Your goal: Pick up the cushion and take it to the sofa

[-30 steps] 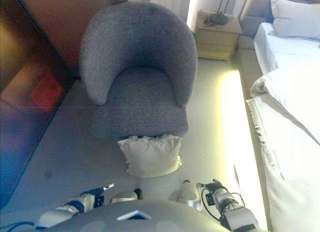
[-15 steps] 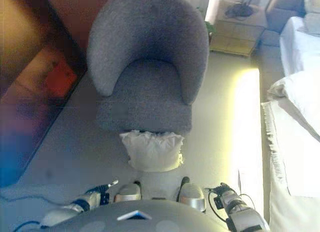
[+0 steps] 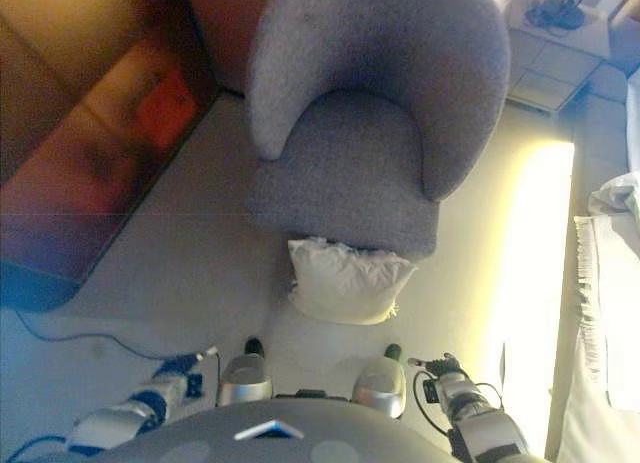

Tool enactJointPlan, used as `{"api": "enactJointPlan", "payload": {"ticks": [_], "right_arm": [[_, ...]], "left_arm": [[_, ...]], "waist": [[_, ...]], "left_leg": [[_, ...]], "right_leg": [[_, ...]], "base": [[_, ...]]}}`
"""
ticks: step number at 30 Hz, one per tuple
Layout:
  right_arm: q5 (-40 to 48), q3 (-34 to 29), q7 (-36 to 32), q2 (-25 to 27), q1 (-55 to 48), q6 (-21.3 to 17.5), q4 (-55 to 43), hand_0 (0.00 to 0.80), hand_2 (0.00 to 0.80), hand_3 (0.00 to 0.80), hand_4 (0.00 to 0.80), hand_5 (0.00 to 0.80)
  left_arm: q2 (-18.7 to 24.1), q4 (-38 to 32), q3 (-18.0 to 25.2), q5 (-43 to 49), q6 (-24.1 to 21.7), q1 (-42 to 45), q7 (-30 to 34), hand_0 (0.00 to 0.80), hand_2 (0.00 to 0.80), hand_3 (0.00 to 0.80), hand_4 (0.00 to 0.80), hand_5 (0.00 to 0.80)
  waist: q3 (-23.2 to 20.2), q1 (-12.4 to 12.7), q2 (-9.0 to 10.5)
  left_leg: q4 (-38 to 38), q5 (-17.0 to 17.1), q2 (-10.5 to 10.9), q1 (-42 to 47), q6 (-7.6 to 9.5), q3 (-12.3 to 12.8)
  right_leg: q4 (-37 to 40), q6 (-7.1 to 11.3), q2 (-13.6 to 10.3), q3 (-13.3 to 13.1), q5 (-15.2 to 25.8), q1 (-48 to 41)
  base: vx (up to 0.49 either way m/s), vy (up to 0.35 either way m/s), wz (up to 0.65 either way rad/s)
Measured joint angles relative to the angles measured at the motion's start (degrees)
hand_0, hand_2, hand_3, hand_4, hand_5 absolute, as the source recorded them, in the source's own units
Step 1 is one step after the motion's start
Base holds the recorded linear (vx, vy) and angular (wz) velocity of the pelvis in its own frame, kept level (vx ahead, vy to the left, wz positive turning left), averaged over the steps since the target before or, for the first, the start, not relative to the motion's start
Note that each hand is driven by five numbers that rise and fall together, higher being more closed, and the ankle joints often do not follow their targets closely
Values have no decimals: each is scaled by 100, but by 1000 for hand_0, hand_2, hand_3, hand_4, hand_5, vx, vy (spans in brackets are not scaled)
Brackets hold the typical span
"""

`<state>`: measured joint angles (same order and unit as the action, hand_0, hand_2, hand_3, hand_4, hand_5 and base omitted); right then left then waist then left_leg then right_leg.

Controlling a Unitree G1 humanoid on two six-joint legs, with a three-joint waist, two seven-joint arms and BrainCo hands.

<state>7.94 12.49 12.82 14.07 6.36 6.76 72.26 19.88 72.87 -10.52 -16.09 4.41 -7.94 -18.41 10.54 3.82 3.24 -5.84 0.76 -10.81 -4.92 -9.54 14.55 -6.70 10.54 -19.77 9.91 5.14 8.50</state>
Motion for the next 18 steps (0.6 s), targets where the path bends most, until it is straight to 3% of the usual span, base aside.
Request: {"api": "enactJointPlan", "payload": {"ticks": [4,6,14,18], "right_arm": [[185,29,169,122,779,-153,5,0,0,0,0,0],[258,29,218,214,1042,-220,1,0,0,0,0,0],[518,74,671,646,1776,-557,-147,0,0,0,0,0],[634,95,954,736,2432,-696,-462,0,0,0,0,0]], "left_arm": [[-35,-199,-215,-164,-381,-781,-326,0,0,0,0,0],[-130,-461,-303,-329,-536,-992,-499,0,0,0,0,0],[-153,-931,-700,-330,-944,-1790,-828,0,0,0,0,0],[-115,-1115,-1061,-327,-1036,-2309,-908,0,0,0,0,0]], "waist": [[640,-48,-239],[888,-160,-391],[1521,-318,-347],[1845,-325,-441]], "left_leg": [[-586,-76,-54,-912,25,-193],[-804,-86,-170,-1214,21,-307],[-1014,-79,-103,-2010,36,-517],[-1119,-53,-49,-2471,30,-522]], "right_leg": [[13,178,30,-38,122,644],[-17,133,151,-56,156,821],[153,49,165,-206,430,1607],[133,57,159,-380,638,2135]], "base": [[-176,-53,-8],[-108,-28,1],[-103,-10,-10],[-64,38,-12]]}}
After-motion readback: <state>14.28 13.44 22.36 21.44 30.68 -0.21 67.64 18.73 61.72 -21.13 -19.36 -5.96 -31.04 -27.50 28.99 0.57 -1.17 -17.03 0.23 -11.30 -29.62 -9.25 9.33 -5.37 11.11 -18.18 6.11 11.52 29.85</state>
